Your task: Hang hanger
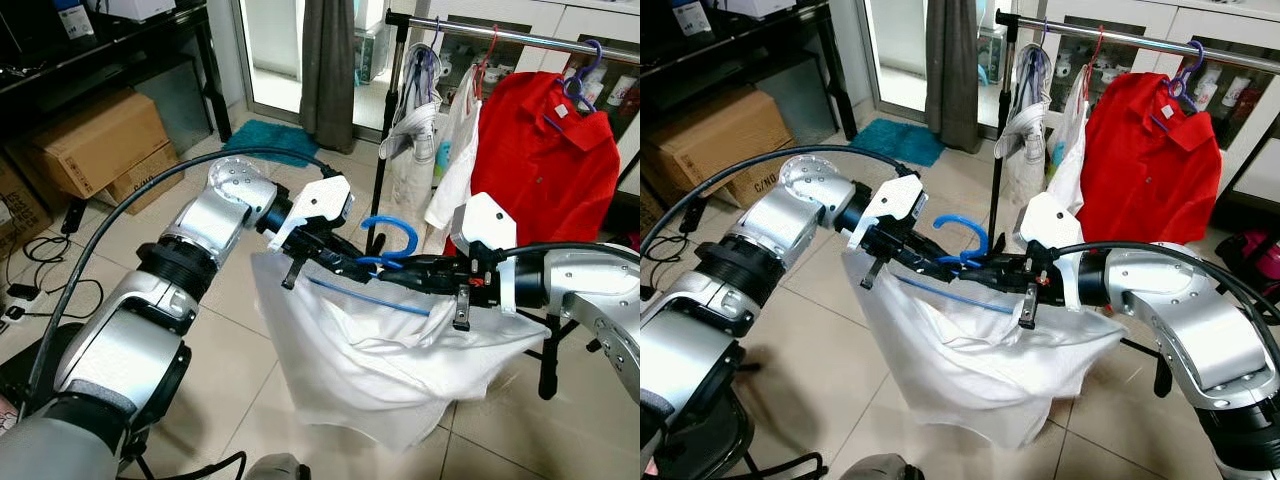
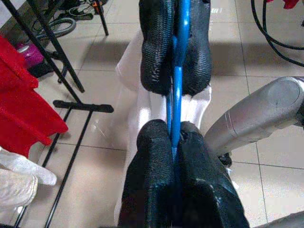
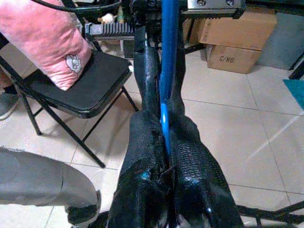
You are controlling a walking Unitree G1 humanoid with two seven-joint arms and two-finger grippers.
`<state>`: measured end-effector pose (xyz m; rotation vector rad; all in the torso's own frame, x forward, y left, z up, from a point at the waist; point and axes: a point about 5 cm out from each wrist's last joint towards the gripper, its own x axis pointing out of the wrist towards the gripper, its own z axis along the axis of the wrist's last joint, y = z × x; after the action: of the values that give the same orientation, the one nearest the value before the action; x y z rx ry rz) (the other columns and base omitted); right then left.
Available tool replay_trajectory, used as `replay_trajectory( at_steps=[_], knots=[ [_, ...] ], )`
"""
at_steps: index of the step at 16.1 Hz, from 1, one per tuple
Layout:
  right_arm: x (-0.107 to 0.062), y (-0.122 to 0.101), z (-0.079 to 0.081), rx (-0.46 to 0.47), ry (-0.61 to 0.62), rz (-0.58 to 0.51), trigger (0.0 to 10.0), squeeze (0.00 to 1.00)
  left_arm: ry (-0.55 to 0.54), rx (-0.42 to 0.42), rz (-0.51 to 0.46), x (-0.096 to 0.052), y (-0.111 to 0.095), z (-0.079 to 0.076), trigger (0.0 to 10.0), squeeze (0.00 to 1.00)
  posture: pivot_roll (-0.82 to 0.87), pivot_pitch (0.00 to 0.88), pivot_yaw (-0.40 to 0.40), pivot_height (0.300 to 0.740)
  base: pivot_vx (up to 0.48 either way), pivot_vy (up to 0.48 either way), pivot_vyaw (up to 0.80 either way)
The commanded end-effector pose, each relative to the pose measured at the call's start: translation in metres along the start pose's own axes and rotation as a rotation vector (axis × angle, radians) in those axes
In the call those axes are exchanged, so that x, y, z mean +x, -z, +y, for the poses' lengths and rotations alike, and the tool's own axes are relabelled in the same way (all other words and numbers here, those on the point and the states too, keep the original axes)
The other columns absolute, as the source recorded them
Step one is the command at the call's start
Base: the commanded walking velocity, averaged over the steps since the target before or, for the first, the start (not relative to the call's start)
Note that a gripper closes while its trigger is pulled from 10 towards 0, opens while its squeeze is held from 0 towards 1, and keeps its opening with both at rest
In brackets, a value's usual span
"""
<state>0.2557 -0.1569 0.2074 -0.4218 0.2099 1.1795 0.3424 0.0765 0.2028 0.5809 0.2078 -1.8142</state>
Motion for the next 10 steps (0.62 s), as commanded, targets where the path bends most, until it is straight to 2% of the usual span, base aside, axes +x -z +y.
replay_trajectory(
  at_steps=[1, 3, 4, 5, 6, 10],
  knots=[
    [-0.001, -0.011, -0.001, -0.050, 0.006, -0.019, 10.0, 0.00, -0.010, 0.018, -0.015, -0.004, -0.005, 0.002, 0.0, 0.00, 0.06, 0.000, 0.076, 0.740, 0.000, 0.000, 0.00],
    [-0.001, -0.010, -0.001, -0.046, 0.005, -0.019, 10.0, 0.00, -0.014, 0.006, -0.025, -0.006, -0.002, 0.000, 0.0, 0.00, 0.07, 0.000, 0.074, 0.740, 0.000, 0.000, 0.00],
    [-0.002, -0.010, 0.000, -0.038, -0.002, -0.023, 10.0, 0.04, -0.020, 0.000, -0.025, -0.007, -0.001, 0.000, 0.0, 0.00, 0.07, 0.000, 0.073, 0.740, 0.000, 0.000, 0.00],
    [-0.002, -0.009, 0.000, -0.035, -0.003, -0.024, 10.0, 0.80, -0.026, -0.005, -0.026, -0.009, 0.000, 0.000, 0.0, 0.00, 0.07, 0.000, 0.072, 0.740, 0.000, 0.000, 0.00],
    [-0.002, -0.009, 0.000, -0.031, -0.002, -0.026, 10.0, 1.00, -0.033, -0.011, -0.027, -0.011, 0.002, -0.001, 0.0, 0.00, 0.07, 0.000, 0.072, 0.740, 0.000, 0.000, 0.00],
    [-0.003, -0.010, -0.001, -0.030, 0.009, -0.032, 10.0, 1.00, -0.054, -0.037, -0.024, -0.017, 0.008, -0.003, 0.0, 0.00, 0.07, 0.000, 0.071, 0.740, 0.000, 0.000, 0.00]
  ],
)
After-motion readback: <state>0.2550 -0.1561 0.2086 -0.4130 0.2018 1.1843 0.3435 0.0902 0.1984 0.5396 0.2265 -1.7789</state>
